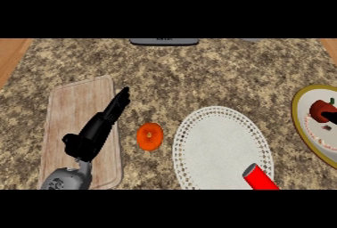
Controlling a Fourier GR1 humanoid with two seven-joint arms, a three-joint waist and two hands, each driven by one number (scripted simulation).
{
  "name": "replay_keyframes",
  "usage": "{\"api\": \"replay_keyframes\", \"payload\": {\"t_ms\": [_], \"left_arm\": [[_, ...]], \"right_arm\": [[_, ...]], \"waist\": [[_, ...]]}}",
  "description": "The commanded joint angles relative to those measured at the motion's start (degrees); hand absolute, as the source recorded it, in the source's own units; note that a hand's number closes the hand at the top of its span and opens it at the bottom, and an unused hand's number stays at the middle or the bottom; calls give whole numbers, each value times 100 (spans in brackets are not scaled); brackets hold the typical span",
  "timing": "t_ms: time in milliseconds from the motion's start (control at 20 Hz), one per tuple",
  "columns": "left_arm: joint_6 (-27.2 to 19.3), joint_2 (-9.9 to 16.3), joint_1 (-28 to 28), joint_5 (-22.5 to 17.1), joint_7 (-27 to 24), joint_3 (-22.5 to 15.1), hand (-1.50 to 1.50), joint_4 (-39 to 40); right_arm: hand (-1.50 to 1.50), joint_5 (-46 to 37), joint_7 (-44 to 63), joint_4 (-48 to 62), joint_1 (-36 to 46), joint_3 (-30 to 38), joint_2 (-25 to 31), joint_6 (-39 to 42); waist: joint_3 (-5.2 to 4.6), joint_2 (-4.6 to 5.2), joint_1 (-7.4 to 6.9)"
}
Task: Pick the bell pepper from the placemat and place it in the bowl
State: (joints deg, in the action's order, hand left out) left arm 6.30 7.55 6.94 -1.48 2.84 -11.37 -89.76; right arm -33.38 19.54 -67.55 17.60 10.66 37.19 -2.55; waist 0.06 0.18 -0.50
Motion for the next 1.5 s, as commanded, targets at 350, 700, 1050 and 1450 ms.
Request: {"api": "replay_keyframes", "payload": {"t_ms": [350,700,1050,1450], "left_arm": [[65,-36,29,-15,135,145,0,-85],[47,-28,-27,97,-165,256,0,128],[84,-57,-73,91,187,214,0,-180],[93,-129,-58,133,339,203,0,-305]], "right_arm": [[-150,788,-1359,803,313,1330,-66,-1121],[-150,1950,-1203,553,-44,2488,217,-682],[-150,2629,-2499,1370,-1016,3690,621,-530],[-150,3493,-3892,2570,-2127,4673,1217,977]], "waist": [[-1,-25,90],[-7,-32,160],[0,-21,96],[0,-23,113]]}}
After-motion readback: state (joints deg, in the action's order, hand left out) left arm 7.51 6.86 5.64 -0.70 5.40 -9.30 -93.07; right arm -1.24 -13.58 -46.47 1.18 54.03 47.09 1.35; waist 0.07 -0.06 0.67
